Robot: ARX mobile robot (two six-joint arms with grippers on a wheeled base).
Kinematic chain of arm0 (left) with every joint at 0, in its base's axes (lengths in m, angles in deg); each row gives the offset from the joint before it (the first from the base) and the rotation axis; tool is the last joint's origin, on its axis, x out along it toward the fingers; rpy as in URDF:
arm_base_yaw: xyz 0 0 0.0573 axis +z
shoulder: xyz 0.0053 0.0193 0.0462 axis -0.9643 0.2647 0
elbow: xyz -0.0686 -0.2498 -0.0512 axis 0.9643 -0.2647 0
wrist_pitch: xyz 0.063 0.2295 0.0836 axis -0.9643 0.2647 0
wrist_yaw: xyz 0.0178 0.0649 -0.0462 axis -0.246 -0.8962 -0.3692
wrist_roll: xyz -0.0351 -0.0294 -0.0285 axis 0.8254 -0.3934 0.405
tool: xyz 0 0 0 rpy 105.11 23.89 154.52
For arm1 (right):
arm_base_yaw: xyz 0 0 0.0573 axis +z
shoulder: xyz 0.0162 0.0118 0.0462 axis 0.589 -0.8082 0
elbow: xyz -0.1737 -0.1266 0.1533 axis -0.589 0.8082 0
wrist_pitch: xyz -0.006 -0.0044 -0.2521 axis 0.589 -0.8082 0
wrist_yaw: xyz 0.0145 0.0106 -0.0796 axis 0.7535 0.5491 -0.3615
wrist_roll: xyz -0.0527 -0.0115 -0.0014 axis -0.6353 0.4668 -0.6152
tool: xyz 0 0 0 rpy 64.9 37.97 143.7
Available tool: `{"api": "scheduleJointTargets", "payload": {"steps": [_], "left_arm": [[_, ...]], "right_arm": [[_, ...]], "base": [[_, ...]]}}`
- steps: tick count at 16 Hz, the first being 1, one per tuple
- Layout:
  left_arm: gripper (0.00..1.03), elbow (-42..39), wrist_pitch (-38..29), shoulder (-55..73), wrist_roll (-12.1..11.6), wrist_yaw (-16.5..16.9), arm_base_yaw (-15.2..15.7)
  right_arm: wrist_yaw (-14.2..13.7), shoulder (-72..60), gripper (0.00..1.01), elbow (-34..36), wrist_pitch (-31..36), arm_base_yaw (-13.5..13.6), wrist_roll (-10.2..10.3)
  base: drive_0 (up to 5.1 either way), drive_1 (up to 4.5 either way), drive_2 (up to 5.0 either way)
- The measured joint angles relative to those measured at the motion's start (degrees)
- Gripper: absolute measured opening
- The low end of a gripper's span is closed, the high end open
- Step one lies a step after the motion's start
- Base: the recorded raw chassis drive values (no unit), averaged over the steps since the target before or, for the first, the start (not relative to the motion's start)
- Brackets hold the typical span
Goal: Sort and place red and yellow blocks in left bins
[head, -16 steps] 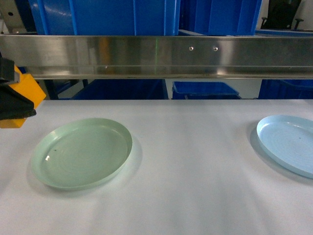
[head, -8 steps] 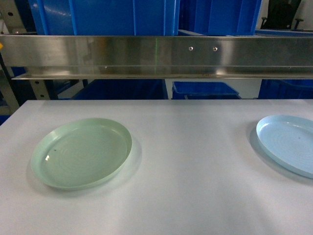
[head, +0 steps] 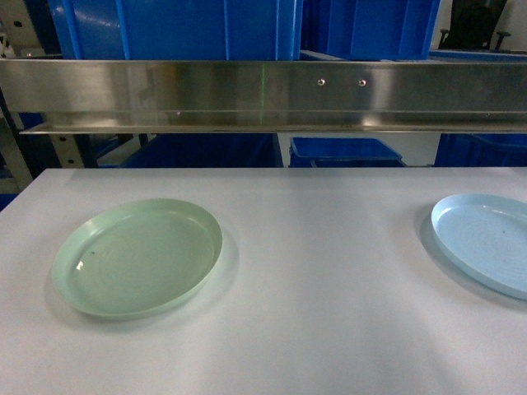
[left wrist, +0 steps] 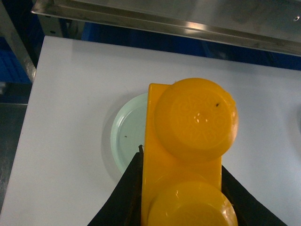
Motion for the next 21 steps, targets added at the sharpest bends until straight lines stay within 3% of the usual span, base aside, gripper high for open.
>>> {"api": "scheduleJointTargets", "payload": {"steps": [18, 20, 21], "left_arm": [[0.26, 0.2, -1.4, 0.5, 0.5, 0.6, 0.0], [0.26, 1.0, 1.4, -2.1, 1.1, -1.3, -0.9], [0.26, 2.5, 4.0, -5.3, 2.5, -2.1, -1.0]], "right_arm": [[-0.2, -0.6, 0.29, -0.2, -0.3, 0.3, -0.6], [0.9, 2.8, 0.29, 0.9, -1.5, -0.2, -0.6], [2.9, 8.0, 0.29, 2.2, -3.5, -1.3, -0.6]], "base": [[0.0, 0.00, 0.0], [0.0, 0.00, 0.0], [0.0, 0.00, 0.0]]}}
